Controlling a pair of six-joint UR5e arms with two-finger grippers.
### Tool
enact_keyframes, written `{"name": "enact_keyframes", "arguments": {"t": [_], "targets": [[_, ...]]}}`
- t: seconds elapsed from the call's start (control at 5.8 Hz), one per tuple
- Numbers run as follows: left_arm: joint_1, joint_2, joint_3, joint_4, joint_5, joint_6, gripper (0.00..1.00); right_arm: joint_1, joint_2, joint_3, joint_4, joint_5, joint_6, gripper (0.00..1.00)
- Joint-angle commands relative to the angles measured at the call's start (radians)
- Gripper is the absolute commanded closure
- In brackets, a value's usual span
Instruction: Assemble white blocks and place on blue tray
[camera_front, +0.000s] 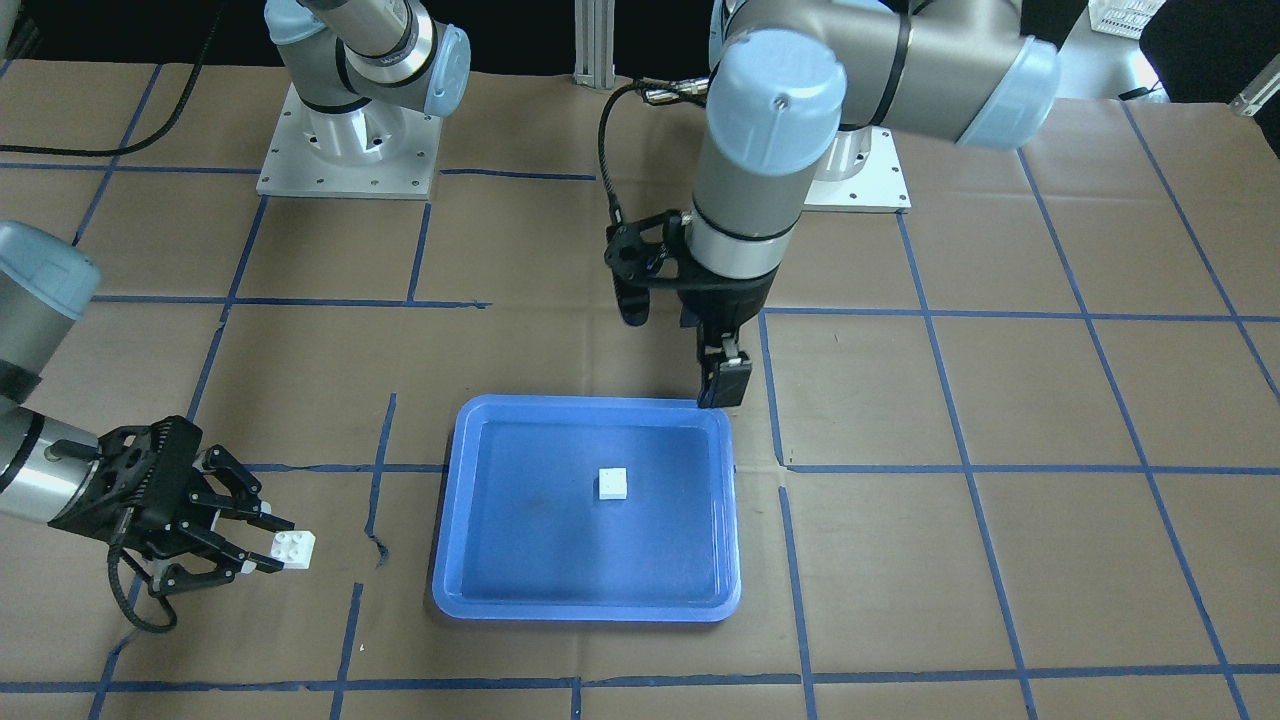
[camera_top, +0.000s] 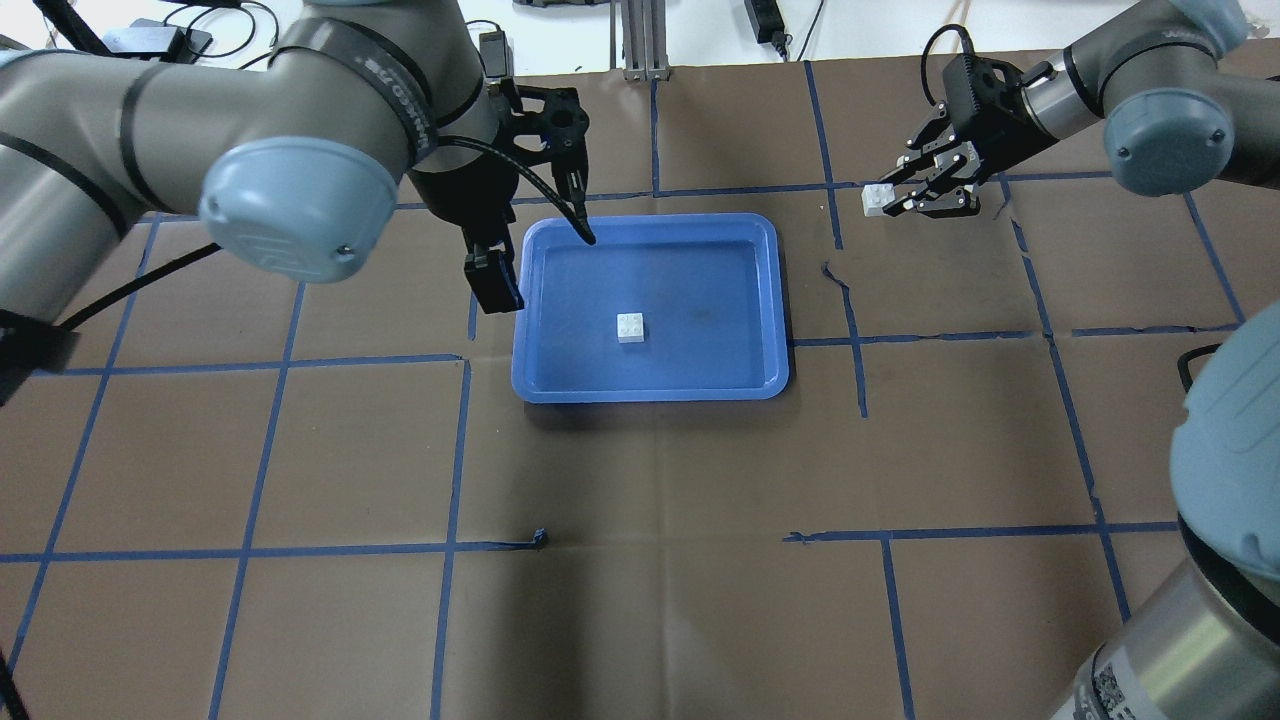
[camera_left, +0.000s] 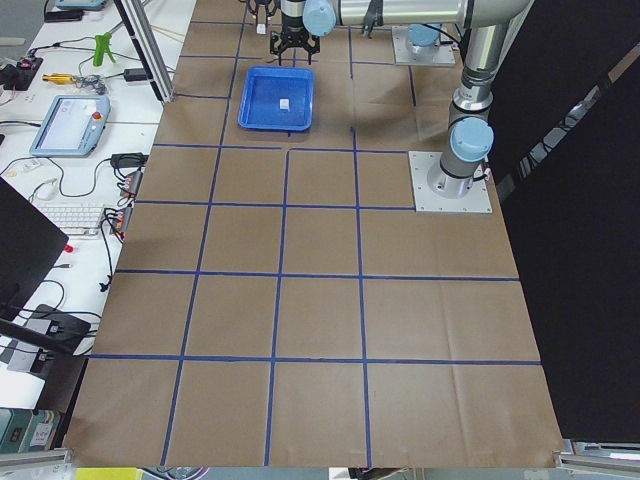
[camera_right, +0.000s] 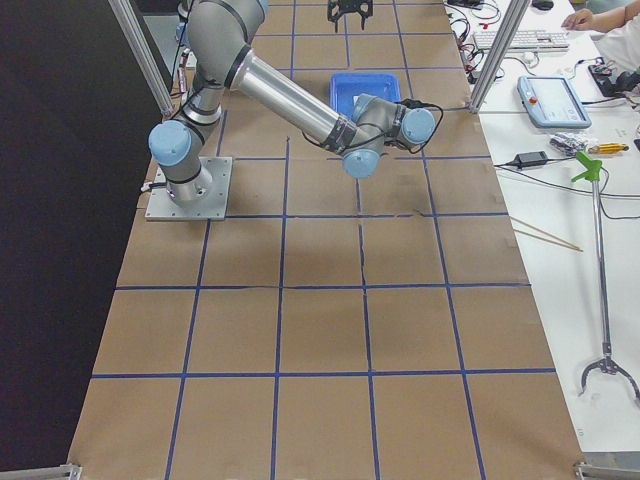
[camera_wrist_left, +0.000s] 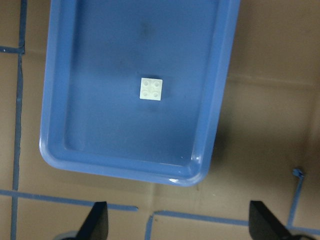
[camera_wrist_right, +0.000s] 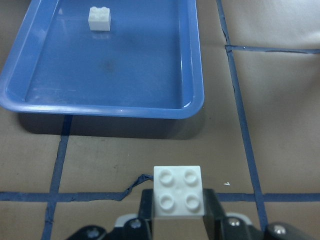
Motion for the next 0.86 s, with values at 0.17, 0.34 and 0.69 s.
{"name": "enact_keyframes", "arguments": {"t": [0.17, 0.34, 0.69], "targets": [[0.138, 0.111, -0.031, -0.144, 0.025, -0.166, 0.02, 0.132, -0.027, 0.006, -0.014, 0.008, 0.171, 0.69], [0.180, 0.108, -0.029, -0.091, 0.123, -0.452, 0.02, 0.173, -0.022, 0.011, -0.041, 0.008, 0.202, 0.69], [0.201, 0.099, -0.024, -0.064, 0.124, -1.017, 0.01, 0.239, -0.016, 0.093, -0.220, 0.008, 0.333, 0.69]]}}
